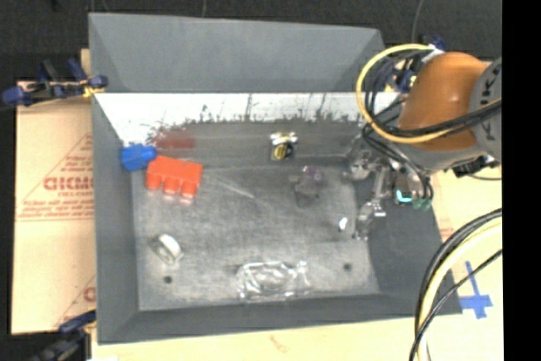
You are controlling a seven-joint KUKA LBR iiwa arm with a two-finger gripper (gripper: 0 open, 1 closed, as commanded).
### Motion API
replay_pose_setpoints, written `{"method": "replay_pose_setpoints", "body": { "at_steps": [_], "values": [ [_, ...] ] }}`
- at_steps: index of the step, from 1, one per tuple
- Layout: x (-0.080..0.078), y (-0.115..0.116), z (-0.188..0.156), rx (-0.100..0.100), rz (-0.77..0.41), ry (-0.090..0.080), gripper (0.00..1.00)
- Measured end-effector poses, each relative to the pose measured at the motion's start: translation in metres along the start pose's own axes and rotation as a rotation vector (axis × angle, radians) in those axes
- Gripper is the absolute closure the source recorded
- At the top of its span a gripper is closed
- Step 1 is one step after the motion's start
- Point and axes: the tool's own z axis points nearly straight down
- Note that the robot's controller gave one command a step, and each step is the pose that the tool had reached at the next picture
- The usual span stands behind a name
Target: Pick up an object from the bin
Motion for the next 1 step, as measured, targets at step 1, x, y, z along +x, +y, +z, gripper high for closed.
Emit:
{"method": "replay_pose_setpoints", "body": {
  "at_steps": [1],
  "values": [
    [-0.0713,0.0328,0.0554,0.004,-0.161,-0.014,0.0]
  ]
}}
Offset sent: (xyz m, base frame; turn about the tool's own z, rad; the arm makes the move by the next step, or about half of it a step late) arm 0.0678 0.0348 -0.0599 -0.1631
